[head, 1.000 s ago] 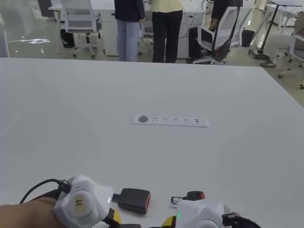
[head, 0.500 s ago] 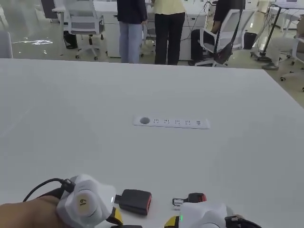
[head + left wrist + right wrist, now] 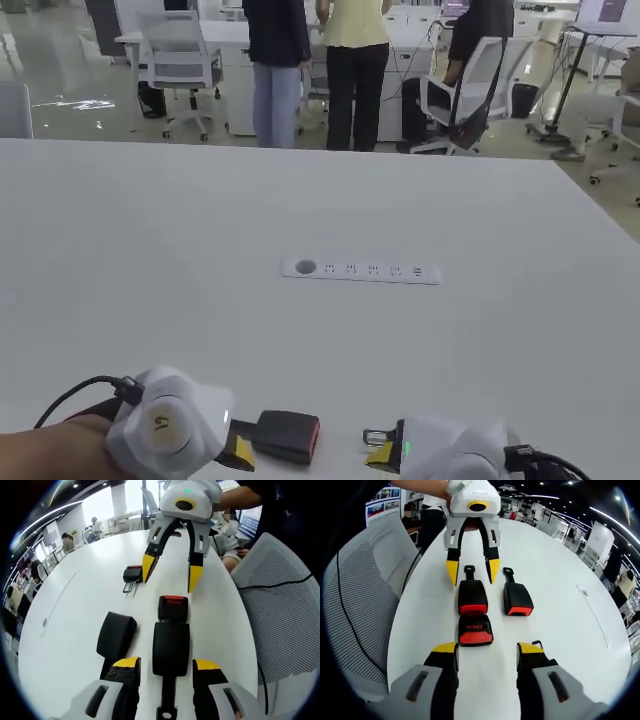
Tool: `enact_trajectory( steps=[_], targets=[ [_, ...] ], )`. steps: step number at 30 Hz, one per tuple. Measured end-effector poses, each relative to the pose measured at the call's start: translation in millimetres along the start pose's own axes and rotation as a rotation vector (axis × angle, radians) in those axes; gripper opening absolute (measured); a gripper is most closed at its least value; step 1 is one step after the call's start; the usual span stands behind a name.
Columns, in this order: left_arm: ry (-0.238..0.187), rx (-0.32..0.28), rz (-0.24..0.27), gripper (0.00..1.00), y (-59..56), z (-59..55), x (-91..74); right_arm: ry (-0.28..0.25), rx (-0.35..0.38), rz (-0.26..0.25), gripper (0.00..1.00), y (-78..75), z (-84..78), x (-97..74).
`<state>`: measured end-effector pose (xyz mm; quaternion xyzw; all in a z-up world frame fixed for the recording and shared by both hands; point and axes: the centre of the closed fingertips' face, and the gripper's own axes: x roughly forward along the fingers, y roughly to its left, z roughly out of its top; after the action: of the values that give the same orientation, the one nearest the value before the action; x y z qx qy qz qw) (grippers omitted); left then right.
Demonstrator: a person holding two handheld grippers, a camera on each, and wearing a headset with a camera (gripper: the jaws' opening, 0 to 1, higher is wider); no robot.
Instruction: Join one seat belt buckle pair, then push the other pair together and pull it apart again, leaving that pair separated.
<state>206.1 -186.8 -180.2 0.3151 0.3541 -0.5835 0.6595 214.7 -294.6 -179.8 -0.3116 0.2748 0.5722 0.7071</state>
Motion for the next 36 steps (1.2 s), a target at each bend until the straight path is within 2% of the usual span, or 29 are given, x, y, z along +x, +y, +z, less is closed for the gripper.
enact_trajectory(
  steps=[5,9,13,19,36],
  targets=[
    [-0.024,-0.021,0.024,0.44,8.5,3.5,-7.7,0.001,0.008,-0.025,0.46,-11.3,-1.6,-7.1],
    [-0.039,-0.025,0.042,0.45,14.5,13.6,-15.3,-0.011,0.025,-0.057,0.46,-23.3,1.5,-16.0],
    [-0.05,-0.033,0.058,0.45,26.1,18.0,-18.8,-0.015,0.033,-0.077,0.46,-33.3,-0.2,-21.1],
    [-0.039,-0.025,0.07,0.47,39.2,19.5,-19.4,-0.004,0.04,-0.094,0.48,-45.6,-7.6,-28.6],
    [-0.014,0.003,0.063,0.49,61.2,26.6,-14.7,0.026,0.064,-0.143,0.49,-82.3,-31.6,-42.6]
  ],
)
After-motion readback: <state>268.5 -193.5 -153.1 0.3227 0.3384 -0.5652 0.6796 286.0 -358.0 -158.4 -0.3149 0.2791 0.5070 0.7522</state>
